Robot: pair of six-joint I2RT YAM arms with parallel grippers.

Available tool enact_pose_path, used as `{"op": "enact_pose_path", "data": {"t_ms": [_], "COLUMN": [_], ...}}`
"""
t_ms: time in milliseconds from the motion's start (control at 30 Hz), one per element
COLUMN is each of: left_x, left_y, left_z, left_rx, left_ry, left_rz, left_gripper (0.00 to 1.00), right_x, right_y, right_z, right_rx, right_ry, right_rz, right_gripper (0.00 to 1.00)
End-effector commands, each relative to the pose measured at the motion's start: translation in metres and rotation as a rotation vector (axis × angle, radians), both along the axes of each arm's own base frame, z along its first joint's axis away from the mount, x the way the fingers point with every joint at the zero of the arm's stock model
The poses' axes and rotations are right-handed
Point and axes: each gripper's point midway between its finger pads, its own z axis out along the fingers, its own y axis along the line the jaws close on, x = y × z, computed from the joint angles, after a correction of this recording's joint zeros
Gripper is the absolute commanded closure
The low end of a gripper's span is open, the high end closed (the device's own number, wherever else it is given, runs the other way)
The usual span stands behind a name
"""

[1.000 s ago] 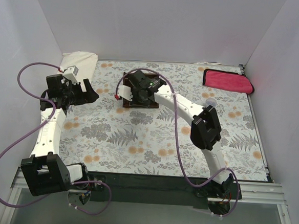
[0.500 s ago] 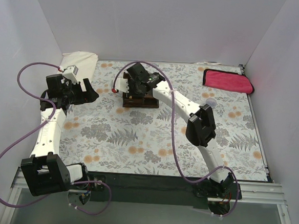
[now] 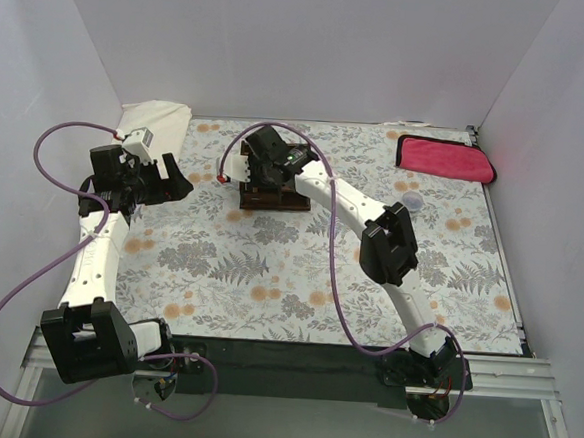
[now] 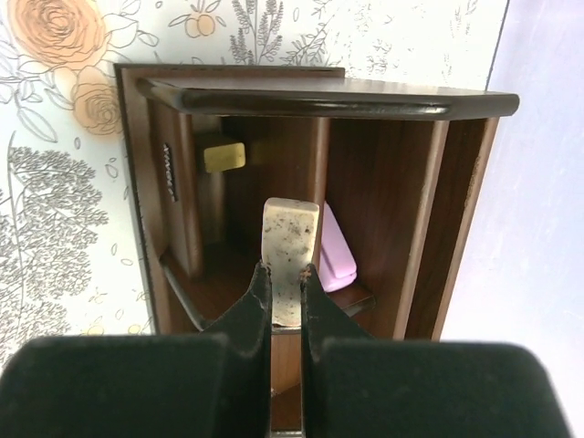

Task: Sort the stationery into containers
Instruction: Place the stationery in the storage box.

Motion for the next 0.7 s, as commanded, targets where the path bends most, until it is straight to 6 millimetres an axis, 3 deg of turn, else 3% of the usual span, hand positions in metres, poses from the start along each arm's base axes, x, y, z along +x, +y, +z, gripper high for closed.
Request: {"op": "enact_pose_path", "data": {"t_ms": [0, 133, 300, 367, 667], "left_x": [-0.003, -0.003, -0.003, -0.002, -0.003], "left_y": [0.0, 0.0, 0.0, -0.001, -0.003], "left_z": [0.006, 0.005, 0.004, 0.004, 0.007], "left_rx": [-0.004, 0.0, -0.006, -0.007, -0.019], "left_ry": [-0.012, -0.01, -0.006, -0.009, -0.017], "left_rz": [-0.005, -0.004, -0.004, -0.005, -0.012], "left_gripper": [0.2, 0.2, 0.2, 0.2, 0.2], "right_x": [0.01, 0.014, 0.01, 0.007, -0.001], "right_y": [0.008, 0.007, 0.003, -0.001, -0.007], "right_z": [-0.008, -0.013, -0.016, -0.019, -0.011], "right_rx": [-0.003, -0.015, -0.02, -0.026, -0.012], "right_ry": [-0.056, -0.067, -0.05, -0.042, -0.023], "right_rz": [0.008, 0.002, -0.011, -0.02, -0.045], "right_gripper": [0.99, 0.81, 0.75, 0.68, 0.62]}}
